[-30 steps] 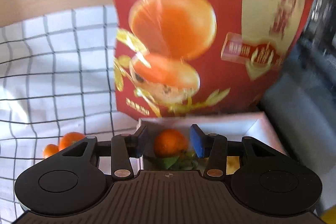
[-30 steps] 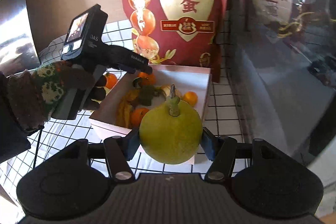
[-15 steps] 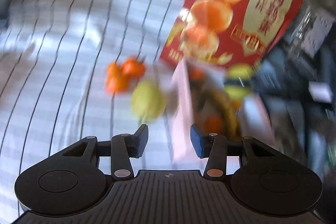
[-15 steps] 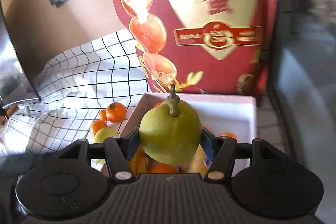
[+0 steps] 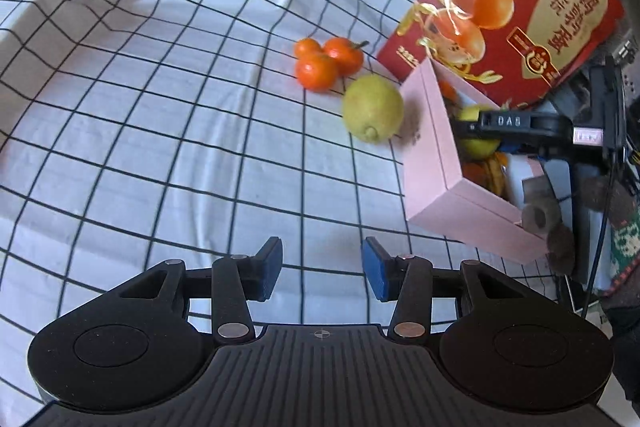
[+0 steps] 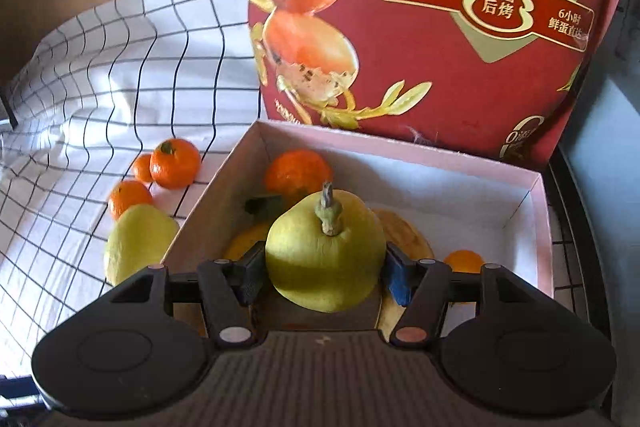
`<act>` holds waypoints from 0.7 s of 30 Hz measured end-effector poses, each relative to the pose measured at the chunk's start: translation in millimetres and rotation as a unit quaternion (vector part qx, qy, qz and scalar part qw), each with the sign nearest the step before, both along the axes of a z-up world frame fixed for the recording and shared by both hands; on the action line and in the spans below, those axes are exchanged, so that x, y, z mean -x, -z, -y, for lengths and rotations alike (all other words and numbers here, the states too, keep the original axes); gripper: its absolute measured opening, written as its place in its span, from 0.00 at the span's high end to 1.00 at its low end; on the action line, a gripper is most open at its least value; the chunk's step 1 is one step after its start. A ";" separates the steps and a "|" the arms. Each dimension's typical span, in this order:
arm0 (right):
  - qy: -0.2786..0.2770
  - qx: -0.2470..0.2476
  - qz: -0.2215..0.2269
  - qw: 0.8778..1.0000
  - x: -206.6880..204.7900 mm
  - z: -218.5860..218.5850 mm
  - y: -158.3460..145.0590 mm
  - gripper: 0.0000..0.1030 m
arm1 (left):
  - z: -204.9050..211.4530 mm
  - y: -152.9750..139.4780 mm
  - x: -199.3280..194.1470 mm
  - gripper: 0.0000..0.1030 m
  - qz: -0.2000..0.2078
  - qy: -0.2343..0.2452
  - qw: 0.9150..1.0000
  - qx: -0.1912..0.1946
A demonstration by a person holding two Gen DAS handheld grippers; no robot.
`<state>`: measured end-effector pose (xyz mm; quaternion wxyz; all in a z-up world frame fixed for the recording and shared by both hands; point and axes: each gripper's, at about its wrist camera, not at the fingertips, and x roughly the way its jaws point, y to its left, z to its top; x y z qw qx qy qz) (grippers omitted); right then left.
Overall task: Organize fruits
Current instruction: 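Lower the pear into the pink box with the right tool while the left tool releases the tangerine, then move the right tool to a second yellow-green pear and grasp it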
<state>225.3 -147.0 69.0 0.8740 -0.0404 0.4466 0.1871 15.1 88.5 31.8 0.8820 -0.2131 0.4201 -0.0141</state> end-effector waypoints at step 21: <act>-0.010 0.006 0.057 0.998 60.9 22.1 -34.7 0.33 | -0.9 -11.7 -2.4 0.53 -0.004 0.034 0.999 -0.012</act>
